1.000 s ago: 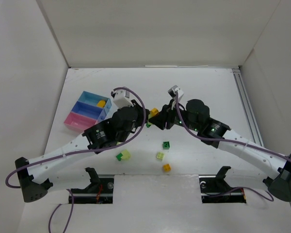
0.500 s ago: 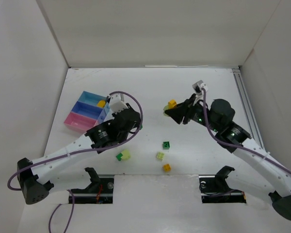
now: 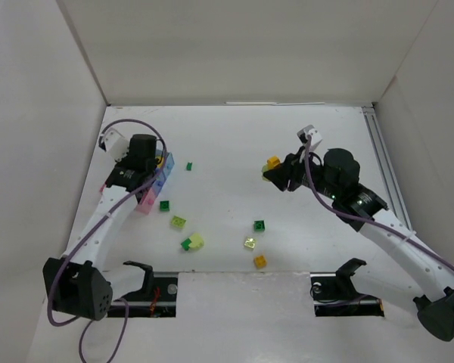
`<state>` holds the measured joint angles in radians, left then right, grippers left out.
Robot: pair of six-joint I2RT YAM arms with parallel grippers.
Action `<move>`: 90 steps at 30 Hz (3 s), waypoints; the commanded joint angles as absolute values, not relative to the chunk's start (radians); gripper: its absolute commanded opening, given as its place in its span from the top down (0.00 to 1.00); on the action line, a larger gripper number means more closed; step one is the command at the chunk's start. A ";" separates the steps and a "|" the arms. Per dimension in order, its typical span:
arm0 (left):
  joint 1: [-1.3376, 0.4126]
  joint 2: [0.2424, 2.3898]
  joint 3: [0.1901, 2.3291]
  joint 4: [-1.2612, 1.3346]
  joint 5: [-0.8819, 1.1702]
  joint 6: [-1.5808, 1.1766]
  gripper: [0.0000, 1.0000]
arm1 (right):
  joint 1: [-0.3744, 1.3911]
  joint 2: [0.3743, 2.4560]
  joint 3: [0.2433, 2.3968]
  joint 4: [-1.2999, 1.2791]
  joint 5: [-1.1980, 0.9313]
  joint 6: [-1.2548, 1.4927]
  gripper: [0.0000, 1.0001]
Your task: Sort the legos into containers by color
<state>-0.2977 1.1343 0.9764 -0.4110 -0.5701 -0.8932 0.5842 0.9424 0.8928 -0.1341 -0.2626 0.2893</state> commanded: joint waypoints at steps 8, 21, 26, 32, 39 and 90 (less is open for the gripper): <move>-0.040 1.247 1.075 -0.379 -0.463 -0.845 1.00 | 0.565 1.020 0.968 -0.179 -0.219 0.175 1.00; -0.029 1.276 1.066 -0.370 -0.474 -0.845 1.00 | 0.545 1.029 0.997 -0.209 -0.219 0.155 1.00; -0.029 1.299 1.066 -0.360 -0.474 -0.845 1.00 | 0.545 1.029 0.988 -0.218 -0.219 0.155 1.00; -0.029 1.319 1.075 -0.360 -0.474 -0.836 1.00 | 0.545 1.038 0.988 -0.218 -0.219 0.146 1.00; -0.029 1.361 1.103 -0.360 -0.474 -0.836 1.00 | 0.535 1.084 1.020 -0.218 -0.219 0.137 1.00; 0.029 1.575 1.203 -0.474 -0.486 -0.874 0.72 | 0.517 1.098 1.039 -0.209 -0.238 0.118 1.00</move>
